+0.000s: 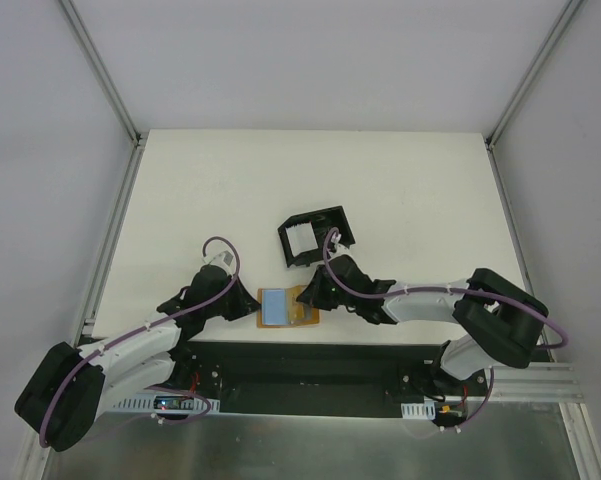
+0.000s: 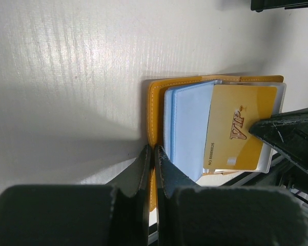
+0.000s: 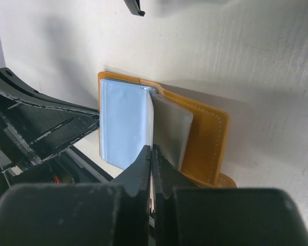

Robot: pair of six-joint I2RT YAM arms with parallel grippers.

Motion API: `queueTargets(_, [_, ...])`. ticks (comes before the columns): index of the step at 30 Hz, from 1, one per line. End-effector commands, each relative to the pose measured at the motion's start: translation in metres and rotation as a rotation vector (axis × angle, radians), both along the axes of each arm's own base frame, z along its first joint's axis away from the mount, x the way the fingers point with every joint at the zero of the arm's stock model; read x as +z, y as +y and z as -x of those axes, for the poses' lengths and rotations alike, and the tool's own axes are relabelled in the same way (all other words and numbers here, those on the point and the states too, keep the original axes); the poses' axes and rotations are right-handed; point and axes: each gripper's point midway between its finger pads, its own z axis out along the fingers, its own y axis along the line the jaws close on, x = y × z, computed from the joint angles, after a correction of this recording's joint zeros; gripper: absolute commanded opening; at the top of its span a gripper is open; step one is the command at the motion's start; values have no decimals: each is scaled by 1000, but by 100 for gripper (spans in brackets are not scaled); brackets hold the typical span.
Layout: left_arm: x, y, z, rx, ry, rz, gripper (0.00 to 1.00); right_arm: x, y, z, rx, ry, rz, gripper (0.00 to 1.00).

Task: Put the credit cards into the card holder
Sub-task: Insert the credit card into the card holder.

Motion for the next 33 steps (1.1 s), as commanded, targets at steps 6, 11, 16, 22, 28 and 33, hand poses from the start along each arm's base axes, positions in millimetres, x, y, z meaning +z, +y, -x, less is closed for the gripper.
queueTargets(6, [-19,12,9,22,48,-50,0,-1,14,4,19,33,-90,0])
queueTargets(11, [-19,12,8,23,45,-55,0,-7,7,6,12,37,-75,0])
queueTargets(16, [-20,13,7,16,41,-63,0,-13,1,8,23,53,-69,0])
queueTargets(22, [-20,13,6,18,42,-69,0,-16,0,13,33,79,-71,0])
queueTargets(28, [-17,11,4,14,41,-65,0,-20,9,12,33,104,-91,0])
queueTargets(33, [-15,8,4,10,44,-49,0,-14,15,6,1,64,-98,0])
